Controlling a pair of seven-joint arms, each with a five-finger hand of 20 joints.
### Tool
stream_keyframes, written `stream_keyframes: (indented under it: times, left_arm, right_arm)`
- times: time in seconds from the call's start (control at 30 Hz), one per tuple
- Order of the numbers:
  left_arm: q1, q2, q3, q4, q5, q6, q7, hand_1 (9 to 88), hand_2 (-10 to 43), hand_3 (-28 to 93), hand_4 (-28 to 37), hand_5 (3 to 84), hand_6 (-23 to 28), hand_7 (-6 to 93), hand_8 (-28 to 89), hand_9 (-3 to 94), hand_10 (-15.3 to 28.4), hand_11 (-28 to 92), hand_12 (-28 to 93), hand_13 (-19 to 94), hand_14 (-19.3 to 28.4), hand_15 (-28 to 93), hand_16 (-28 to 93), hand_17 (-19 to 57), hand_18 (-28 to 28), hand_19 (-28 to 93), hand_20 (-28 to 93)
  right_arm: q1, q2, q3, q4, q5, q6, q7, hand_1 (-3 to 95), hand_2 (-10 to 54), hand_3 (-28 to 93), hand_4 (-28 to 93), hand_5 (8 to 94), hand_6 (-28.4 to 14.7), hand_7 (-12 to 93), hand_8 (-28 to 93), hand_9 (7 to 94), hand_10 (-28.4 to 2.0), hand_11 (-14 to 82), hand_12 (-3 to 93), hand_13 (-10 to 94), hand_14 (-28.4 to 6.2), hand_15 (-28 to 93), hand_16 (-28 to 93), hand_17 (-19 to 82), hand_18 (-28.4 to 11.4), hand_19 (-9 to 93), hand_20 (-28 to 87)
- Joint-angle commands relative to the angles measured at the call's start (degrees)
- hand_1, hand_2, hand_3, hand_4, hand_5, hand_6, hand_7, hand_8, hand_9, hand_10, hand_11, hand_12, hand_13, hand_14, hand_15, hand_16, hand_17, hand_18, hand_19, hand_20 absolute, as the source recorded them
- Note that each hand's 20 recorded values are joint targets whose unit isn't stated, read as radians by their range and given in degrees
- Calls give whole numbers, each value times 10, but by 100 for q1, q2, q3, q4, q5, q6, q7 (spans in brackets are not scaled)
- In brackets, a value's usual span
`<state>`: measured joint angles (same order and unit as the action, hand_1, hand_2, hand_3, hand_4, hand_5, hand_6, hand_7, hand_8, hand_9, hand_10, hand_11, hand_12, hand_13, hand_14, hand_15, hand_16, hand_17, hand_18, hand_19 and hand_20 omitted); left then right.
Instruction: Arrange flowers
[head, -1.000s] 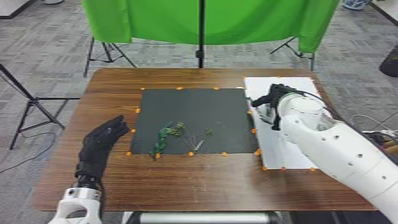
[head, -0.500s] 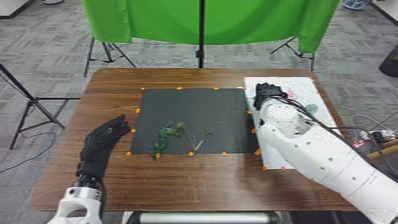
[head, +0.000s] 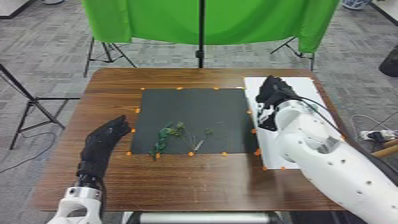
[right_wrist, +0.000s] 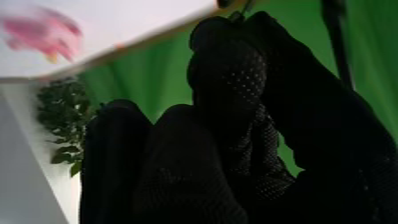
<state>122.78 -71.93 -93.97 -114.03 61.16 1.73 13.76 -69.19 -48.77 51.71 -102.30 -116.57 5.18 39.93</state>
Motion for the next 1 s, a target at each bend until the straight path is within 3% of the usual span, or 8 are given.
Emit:
stream_keyframes:
  times: [0.03, 0.53, 1.0]
  left_arm:
    - [71, -54, 42, 77, 25, -105, -62, 263, -76, 665, -183, 474, 32, 116, -41, 424, 120, 132, 156, 317, 164, 218, 60, 33, 144, 75, 242]
    - [86, -97, 63, 77, 43, -107, -112, 264, -73, 663, -181, 472, 31, 113, -40, 423, 119, 132, 156, 316, 164, 216, 60, 33, 144, 75, 242]
    - [84, -112, 86, 86, 45, -135, -90, 262, -74, 665, -182, 473, 31, 113, -40, 423, 120, 132, 156, 316, 164, 217, 60, 33, 144, 75, 243]
  right_arm:
    - [-597, -254, 107, -781, 73, -404, -148, 567, -95, 560, 37, 823, -44, 321, 280, 929, -108, 495, 270, 937, -18, 721, 272, 748, -129, 932, 684]
    - [-1001, -417, -461, -683, -141, -650, -390, 569, -95, 555, 40, 824, -47, 321, 279, 930, -107, 495, 268, 937, -18, 723, 264, 747, -127, 932, 684]
    - [-900, -539, -416, -712, 51, -217, -551, 544, -95, 453, 0, 812, -35, 326, 249, 925, -109, 490, 274, 937, -17, 711, 272, 744, -125, 932, 677]
